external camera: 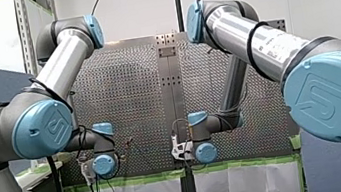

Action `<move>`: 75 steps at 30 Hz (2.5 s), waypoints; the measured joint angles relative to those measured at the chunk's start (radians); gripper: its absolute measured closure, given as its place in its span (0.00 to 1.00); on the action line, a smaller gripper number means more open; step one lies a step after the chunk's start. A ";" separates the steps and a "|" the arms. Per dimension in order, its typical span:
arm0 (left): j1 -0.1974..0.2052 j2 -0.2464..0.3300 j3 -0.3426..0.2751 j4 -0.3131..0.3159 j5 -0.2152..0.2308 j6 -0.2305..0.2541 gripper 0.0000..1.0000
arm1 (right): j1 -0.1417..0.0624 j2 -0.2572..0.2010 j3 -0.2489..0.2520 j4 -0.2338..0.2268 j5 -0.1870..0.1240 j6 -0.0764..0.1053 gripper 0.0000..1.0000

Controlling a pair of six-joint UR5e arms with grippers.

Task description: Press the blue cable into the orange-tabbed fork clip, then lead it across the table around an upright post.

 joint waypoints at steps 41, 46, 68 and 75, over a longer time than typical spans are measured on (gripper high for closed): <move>0.009 0.000 0.027 -0.021 0.002 -0.007 1.00 | 0.000 0.003 -0.023 0.022 -0.006 -0.005 1.00; 0.010 0.000 0.030 -0.021 0.002 -0.007 1.00 | 0.000 0.004 -0.024 0.020 -0.006 -0.005 1.00; 0.010 0.000 0.031 -0.022 0.001 0.003 1.00 | -0.001 0.006 -0.025 0.014 -0.009 -0.006 1.00; 0.010 0.000 0.036 -0.027 0.001 0.007 1.00 | -0.006 0.007 -0.028 0.017 -0.010 -0.007 1.00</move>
